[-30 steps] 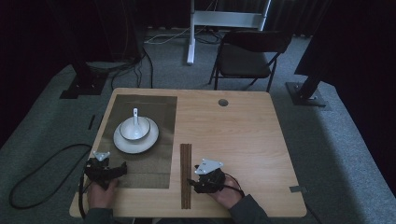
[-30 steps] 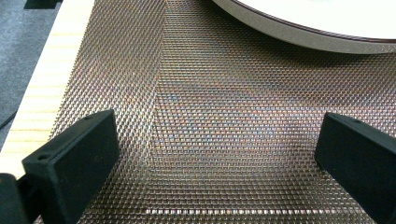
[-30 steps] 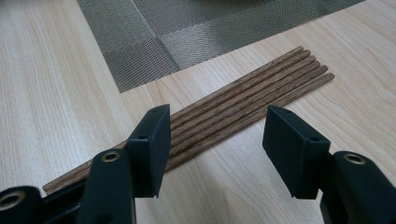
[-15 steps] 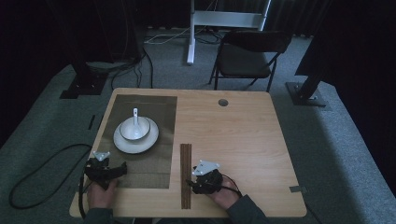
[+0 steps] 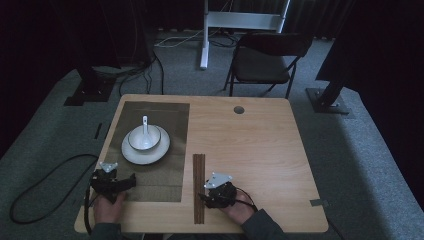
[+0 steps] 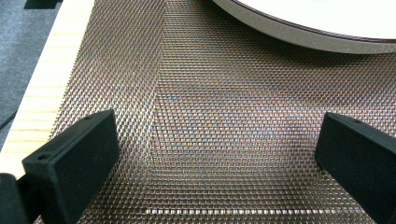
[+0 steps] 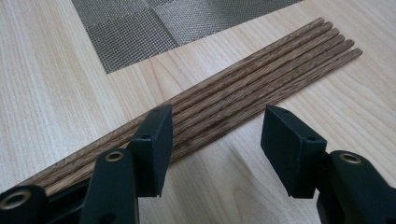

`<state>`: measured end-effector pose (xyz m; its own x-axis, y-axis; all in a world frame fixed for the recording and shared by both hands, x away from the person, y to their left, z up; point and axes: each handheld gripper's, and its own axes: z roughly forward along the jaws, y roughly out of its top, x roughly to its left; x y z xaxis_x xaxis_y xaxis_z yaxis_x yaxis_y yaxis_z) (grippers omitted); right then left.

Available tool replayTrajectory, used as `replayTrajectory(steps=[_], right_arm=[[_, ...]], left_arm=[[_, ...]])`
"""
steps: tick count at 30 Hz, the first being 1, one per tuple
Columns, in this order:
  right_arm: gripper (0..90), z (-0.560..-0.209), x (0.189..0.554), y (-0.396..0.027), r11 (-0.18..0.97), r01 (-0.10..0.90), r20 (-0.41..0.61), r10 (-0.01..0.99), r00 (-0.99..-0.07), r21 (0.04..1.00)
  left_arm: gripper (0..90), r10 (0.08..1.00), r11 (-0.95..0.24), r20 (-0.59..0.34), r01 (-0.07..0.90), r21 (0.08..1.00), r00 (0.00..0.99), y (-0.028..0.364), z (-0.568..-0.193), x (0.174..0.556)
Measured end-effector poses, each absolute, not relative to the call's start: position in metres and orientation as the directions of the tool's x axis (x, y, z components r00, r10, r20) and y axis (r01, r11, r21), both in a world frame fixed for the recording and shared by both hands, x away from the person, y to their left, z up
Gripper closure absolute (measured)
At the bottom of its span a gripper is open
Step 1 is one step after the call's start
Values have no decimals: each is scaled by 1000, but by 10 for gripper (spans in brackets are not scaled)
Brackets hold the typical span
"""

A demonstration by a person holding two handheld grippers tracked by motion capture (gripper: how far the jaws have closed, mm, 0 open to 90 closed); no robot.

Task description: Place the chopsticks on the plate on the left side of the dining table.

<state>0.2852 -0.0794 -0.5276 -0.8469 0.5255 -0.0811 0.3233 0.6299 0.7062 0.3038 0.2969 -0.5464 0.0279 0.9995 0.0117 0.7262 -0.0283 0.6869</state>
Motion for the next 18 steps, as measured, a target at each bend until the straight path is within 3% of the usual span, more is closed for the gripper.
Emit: replayTrajectory(steps=[18], right_arm=[[434,-536,289,-79,640,344,-76,535,-842,687]], left_arm=[[2,1000,-28,12,726,687,28,297,-546,304]])
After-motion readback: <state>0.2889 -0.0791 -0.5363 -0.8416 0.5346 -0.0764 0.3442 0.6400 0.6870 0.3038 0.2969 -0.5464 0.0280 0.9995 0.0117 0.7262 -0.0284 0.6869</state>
